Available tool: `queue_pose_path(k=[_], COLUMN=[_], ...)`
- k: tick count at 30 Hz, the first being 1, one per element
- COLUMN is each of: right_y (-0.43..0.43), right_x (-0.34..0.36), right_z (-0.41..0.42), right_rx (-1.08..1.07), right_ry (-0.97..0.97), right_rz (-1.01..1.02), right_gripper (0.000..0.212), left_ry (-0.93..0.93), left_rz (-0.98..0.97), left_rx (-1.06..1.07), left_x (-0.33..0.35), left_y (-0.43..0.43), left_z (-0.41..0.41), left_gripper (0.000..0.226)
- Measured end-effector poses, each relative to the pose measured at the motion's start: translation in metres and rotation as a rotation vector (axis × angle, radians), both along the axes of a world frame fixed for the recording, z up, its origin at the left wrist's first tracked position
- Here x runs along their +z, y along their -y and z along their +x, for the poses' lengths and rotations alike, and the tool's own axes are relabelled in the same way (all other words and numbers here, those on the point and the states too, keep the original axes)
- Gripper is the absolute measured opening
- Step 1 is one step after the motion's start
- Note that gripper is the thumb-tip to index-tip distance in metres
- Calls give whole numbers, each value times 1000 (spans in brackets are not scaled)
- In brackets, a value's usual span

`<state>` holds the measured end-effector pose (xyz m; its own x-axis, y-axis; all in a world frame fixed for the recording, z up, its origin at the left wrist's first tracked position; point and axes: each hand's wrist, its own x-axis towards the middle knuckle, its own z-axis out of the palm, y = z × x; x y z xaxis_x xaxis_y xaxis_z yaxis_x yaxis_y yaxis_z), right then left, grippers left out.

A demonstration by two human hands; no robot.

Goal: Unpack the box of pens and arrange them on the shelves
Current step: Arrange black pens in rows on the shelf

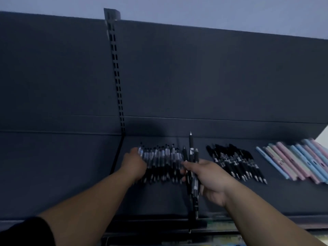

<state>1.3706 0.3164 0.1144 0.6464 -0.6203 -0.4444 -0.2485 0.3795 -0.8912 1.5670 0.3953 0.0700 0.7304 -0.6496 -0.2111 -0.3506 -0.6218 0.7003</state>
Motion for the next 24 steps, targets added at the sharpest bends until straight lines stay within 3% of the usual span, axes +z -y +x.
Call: queue_pose_path(k=[4,9,15,19,21,24], right_y=[13,32,46,52,55,61], right_x=[-3,4,5,3,6,11], right_z=[21,43,60,64,65,64], right_rx=[11,14,0,-48,-108,-204], right_ry=[16,44,99,167,243,351], right_rz=[88,186,274,332,372,408], right_gripper=[9,11,15,11,9,11], left_ry=[17,-3,52,209,117,-178], left_rz=[-13,-32,25,-186,-298,-332], left_rx=[12,12,-46,-68,-192,-374], left_x=[-8,-18,-9,2,11,16], left_y=[2,-6,-11,-12,-8,0], left_z=[3,-2,-8,-19,-34,-53], left_gripper=[37,39,64,49,38,26])
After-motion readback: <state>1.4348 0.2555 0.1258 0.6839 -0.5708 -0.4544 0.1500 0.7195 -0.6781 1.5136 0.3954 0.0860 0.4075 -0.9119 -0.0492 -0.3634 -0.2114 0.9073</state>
